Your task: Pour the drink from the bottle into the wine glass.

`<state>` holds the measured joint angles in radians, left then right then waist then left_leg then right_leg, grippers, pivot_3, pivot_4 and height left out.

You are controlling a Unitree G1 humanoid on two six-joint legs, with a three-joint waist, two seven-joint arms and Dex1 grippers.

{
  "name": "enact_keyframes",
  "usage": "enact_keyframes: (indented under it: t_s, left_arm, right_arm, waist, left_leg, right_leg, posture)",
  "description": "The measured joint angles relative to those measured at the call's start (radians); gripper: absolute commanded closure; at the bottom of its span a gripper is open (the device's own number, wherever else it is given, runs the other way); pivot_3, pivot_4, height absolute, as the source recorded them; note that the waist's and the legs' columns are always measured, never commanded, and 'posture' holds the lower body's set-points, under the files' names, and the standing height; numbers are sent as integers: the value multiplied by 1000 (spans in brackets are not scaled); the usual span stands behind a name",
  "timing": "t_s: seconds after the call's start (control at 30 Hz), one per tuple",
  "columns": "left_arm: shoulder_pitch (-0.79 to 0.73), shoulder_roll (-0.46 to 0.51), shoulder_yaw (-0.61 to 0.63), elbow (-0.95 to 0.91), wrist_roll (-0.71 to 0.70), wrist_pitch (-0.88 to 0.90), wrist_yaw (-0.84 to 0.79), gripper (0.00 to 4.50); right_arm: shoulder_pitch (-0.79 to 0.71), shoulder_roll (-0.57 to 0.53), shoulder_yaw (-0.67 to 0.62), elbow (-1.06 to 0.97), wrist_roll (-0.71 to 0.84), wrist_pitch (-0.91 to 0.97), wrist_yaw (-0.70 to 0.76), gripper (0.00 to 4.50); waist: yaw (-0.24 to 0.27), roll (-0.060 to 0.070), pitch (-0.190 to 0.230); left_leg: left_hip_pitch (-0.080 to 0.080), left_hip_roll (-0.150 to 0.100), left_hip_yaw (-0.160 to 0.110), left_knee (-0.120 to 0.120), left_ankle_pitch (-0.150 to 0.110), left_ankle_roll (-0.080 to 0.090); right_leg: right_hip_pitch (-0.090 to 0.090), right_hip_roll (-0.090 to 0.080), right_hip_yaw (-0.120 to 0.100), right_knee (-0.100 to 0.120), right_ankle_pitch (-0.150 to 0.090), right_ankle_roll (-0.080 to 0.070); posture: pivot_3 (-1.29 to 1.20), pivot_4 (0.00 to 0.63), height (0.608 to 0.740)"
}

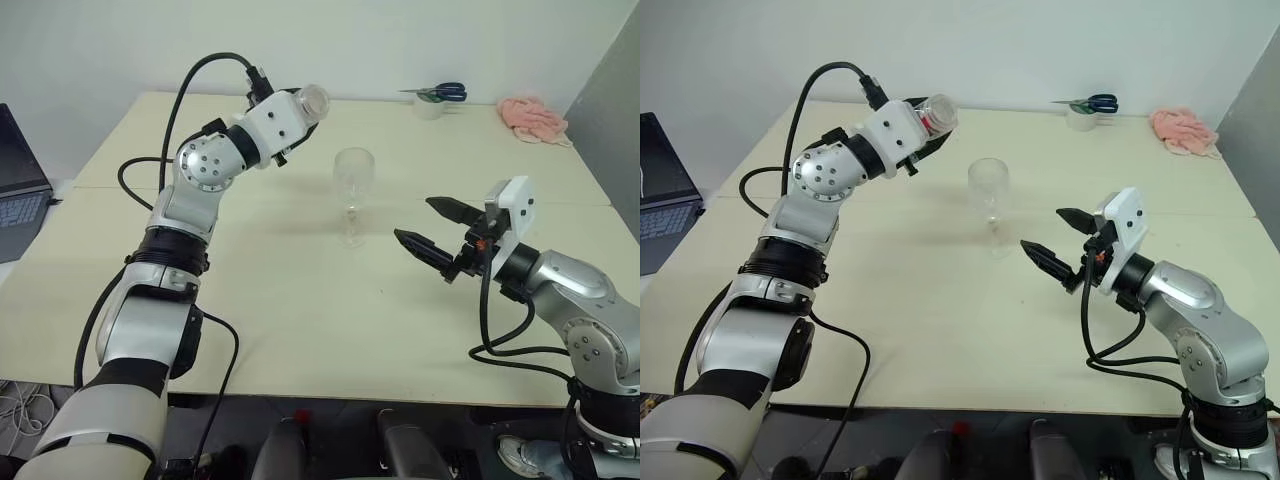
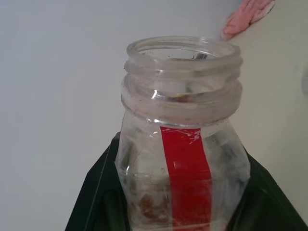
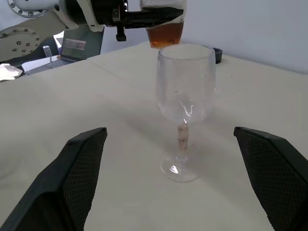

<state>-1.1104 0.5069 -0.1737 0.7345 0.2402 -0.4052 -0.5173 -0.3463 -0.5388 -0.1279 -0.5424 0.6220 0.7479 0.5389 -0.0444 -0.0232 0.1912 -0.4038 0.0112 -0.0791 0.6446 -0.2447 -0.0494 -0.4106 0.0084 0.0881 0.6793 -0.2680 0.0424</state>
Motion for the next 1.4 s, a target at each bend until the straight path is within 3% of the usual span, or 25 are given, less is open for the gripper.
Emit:
enact_keyframes:
  t_s: [0.7, 1.4]
  left_arm:
    - [-87, 47, -136, 125, 279, -219, 157, 2702]
    - [-218, 58, -217, 271, 433, -314, 295, 2702]
  right_arm:
    - [0, 11, 31, 11, -22, -21, -19, 0]
    - [0, 29, 32, 15, -27, -20, -42, 0]
  waist:
    - [-2, 0, 0]
    - [-3, 0, 0]
  left_leg:
    - [0, 0, 0, 0, 0, 0]
    - [0, 0, 0, 1, 0, 0]
  right_leg:
    - [0, 0, 0, 1, 0, 0]
    - [0, 0, 0, 1, 0, 0]
  posture:
    - [0, 150, 740]
    - [0, 150, 740]
